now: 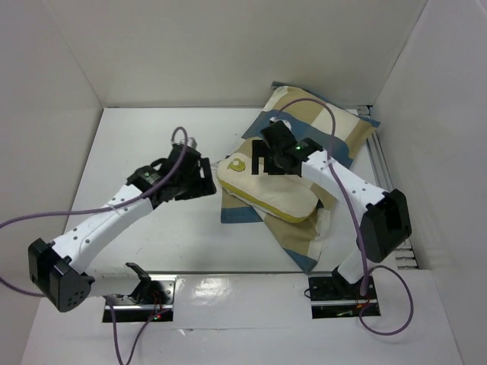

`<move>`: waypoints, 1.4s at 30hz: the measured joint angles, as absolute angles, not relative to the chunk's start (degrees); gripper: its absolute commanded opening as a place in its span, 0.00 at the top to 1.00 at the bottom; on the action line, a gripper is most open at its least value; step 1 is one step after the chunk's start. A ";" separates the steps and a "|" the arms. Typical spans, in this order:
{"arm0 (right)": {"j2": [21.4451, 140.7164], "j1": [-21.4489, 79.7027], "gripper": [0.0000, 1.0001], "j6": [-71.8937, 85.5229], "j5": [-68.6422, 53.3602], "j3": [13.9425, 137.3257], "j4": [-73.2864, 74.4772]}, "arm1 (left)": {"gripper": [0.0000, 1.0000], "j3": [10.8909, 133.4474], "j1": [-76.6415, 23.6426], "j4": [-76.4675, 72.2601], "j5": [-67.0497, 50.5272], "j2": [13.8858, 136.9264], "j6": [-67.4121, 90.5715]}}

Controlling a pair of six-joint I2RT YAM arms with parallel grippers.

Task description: Put the pillow into the pillowcase

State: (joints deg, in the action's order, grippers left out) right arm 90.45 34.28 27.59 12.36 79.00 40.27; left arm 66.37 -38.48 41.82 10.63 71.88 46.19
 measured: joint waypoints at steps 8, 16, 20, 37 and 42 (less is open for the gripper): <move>97.45 39.44 0.01 25.82 13.23 81.30 40.23 | 0.22 62.61 -31.53 37.65 7.97 81.41 45.71; 91.00 36.40 0.01 25.89 13.19 78.28 40.27 | 0.32 53.87 -37.74 31.57 4.45 87.96 46.94; 87.64 34.54 0.01 25.91 13.32 78.02 40.34 | 0.33 56.47 -38.89 28.60 5.26 93.58 47.55; 86.37 31.68 0.01 25.63 13.06 76.95 41.12 | 1.00 64.62 -39.88 29.12 9.21 102.69 49.98; 87.24 31.62 0.01 24.29 11.53 78.87 41.21 | 1.00 62.61 -36.34 33.78 11.14 93.62 49.87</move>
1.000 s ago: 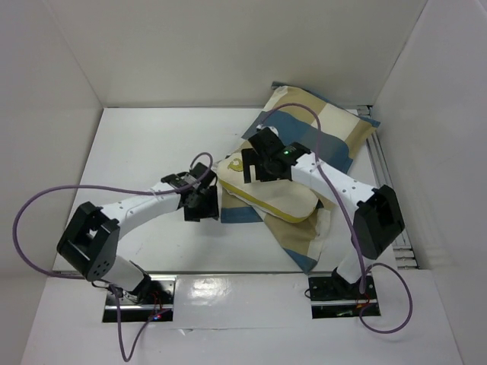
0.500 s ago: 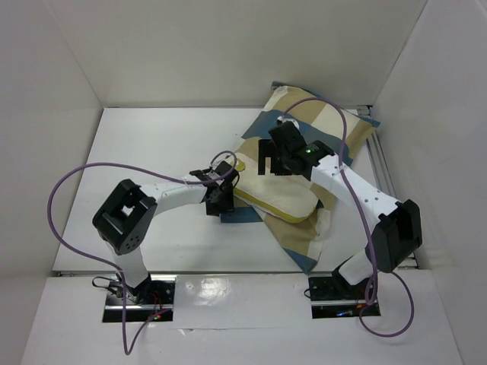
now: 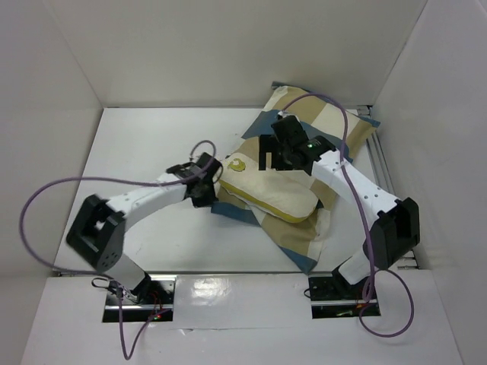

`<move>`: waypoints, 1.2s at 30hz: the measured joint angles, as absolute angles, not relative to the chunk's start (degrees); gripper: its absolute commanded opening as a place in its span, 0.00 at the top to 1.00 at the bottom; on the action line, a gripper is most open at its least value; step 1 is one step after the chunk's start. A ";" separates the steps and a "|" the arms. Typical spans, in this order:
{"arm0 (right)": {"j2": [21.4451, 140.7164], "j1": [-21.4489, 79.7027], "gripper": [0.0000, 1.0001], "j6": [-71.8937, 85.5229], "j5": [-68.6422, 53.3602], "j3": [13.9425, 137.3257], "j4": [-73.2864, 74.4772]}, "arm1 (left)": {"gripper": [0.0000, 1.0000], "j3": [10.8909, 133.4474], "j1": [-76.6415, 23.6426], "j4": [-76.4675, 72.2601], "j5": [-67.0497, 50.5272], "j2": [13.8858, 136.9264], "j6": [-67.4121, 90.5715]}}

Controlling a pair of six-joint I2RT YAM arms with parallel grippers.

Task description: Put the pillow into the pillowcase

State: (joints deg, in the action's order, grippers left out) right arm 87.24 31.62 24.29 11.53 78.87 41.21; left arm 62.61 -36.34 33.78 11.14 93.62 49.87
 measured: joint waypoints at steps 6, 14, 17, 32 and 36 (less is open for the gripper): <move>92.29 31.83 0.01 21.71 7.77 84.42 40.69 | 1.00 58.59 -24.73 36.10 10.33 71.48 48.27; 106.15 35.53 0.01 19.35 5.43 94.70 40.58 | 1.00 54.41 -19.42 40.36 5.15 60.45 46.46; 108.47 38.63 0.07 19.27 5.63 94.91 40.86 | 1.00 51.77 -19.84 41.17 3.20 61.87 46.98; 107.50 52.27 0.13 33.23 9.61 75.79 30.87 | 1.00 56.10 -18.90 47.97 8.91 56.25 48.38; 110.17 52.03 0.14 36.49 10.13 74.89 27.33 | 1.00 56.16 -18.48 49.01 9.21 56.07 48.31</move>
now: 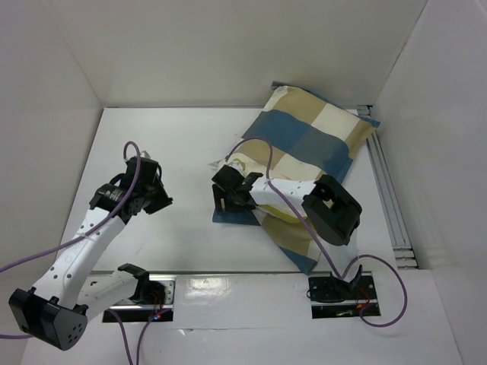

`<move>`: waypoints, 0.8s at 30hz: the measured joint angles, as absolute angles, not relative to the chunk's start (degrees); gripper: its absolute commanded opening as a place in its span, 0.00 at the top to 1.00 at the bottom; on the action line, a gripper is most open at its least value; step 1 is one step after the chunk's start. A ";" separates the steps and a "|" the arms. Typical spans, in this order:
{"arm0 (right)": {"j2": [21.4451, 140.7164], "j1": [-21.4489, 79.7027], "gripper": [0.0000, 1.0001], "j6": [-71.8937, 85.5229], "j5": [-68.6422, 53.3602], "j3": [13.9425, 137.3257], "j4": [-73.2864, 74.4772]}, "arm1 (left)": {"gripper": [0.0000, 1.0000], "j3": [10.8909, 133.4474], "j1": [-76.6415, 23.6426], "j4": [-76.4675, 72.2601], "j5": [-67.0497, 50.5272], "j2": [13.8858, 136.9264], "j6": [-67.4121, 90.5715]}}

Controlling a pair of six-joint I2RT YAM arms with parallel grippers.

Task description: Put the pillow into the pillowcase

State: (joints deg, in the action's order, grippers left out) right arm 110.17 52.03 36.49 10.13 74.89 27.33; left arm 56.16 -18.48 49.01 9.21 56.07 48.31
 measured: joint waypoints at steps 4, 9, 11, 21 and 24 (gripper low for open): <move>113.47 52.34 0.37 37.63 11.49 77.10 26.09 | 1.00 56.16 -18.44 49.78 9.30 56.07 48.31; 116.95 53.23 1.00 38.00 14.13 81.01 25.61 | 1.00 56.14 -18.44 50.15 9.52 55.77 48.25; 117.49 53.60 1.00 37.87 14.98 81.60 25.45 | 1.00 56.14 -18.28 50.35 9.87 55.35 48.21; 117.86 58.72 1.00 31.31 15.92 89.91 28.12 | 1.00 65.25 -15.88 54.13 12.60 55.09 45.41; 117.86 60.75 1.00 29.26 14.26 93.56 28.34 | 1.00 70.39 -14.52 55.42 13.74 55.20 44.23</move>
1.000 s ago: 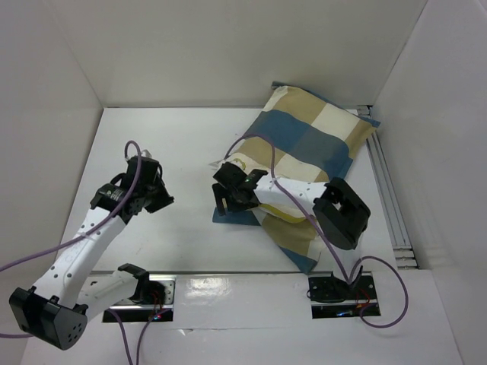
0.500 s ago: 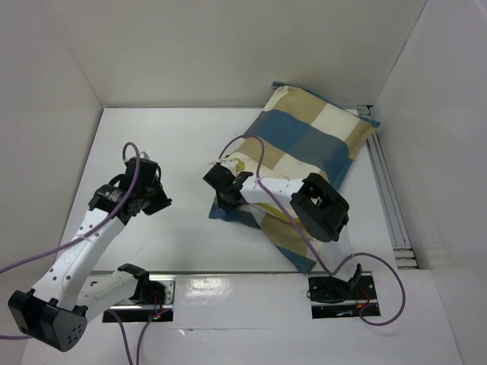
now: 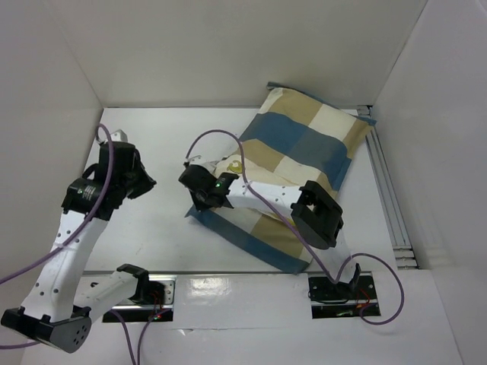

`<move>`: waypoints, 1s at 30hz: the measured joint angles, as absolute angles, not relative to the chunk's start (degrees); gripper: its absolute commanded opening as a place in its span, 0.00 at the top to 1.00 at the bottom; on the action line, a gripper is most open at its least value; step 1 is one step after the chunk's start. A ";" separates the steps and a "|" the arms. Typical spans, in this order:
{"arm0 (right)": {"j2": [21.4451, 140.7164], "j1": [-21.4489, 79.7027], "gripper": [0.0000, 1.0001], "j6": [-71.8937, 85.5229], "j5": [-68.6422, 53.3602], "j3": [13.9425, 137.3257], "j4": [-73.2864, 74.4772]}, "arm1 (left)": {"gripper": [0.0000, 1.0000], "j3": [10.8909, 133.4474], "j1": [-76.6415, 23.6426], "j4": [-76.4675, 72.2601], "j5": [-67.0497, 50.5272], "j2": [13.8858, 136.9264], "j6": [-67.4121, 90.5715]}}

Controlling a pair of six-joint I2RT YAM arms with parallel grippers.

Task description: Put the pillow into the pillowcase

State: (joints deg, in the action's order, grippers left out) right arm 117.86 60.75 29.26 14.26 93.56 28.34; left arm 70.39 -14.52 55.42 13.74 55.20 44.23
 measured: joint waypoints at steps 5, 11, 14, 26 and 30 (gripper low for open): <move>119.68 66.04 1.00 27.73 7.46 96.47 28.25 | 1.00 77.84 -12.53 57.49 14.74 55.31 42.00; 121.23 72.58 0.27 25.61 -2.37 96.44 28.77 | 0.89 79.59 -12.12 57.60 14.44 56.34 40.32; 119.26 72.66 0.13 23.42 -2.57 95.64 30.70 | 0.53 78.15 -11.75 56.51 12.47 59.16 38.94; 70.13 46.61 0.24 45.63 22.09 63.07 42.78 | 0.20 70.13 -19.07 40.03 -2.87 85.10 32.91; 62.33 42.70 0.25 52.97 22.50 52.25 45.19 | 0.44 69.93 -24.27 35.35 -4.60 94.85 33.36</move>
